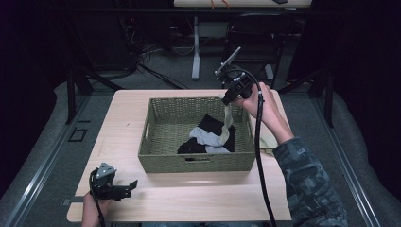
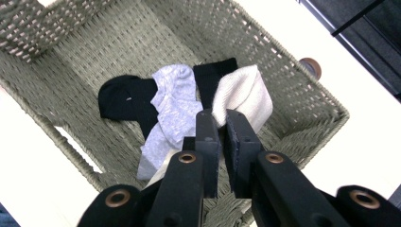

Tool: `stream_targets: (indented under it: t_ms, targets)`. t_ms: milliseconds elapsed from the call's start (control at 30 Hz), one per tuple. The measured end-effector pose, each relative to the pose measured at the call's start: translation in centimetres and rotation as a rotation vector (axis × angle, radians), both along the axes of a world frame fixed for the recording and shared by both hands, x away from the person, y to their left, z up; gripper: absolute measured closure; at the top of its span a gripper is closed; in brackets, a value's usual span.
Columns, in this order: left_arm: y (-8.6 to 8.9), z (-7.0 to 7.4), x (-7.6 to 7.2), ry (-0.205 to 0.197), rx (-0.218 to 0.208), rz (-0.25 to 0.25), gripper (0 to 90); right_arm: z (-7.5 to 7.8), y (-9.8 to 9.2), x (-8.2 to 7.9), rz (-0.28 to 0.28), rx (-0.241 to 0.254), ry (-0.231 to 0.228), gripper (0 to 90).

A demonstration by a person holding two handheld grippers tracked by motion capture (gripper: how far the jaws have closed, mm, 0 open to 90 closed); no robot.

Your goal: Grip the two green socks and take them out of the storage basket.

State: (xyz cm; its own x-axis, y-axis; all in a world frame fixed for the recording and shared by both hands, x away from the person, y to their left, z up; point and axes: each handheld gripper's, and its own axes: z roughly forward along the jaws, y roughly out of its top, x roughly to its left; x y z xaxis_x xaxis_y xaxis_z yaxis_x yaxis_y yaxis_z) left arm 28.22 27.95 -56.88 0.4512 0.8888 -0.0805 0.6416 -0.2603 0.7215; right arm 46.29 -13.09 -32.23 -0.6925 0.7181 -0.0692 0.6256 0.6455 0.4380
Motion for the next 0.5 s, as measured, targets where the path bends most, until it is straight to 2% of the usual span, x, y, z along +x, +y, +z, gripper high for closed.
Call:
stream_targets:
  t_ms: [500]
  targets:
    - [0.0, 0.0, 0.1, -0.001, 0.003, -0.003, 0.2, 2.8, -0.2, -0.6, 0.000, 0.001, -0.044, 85.3]
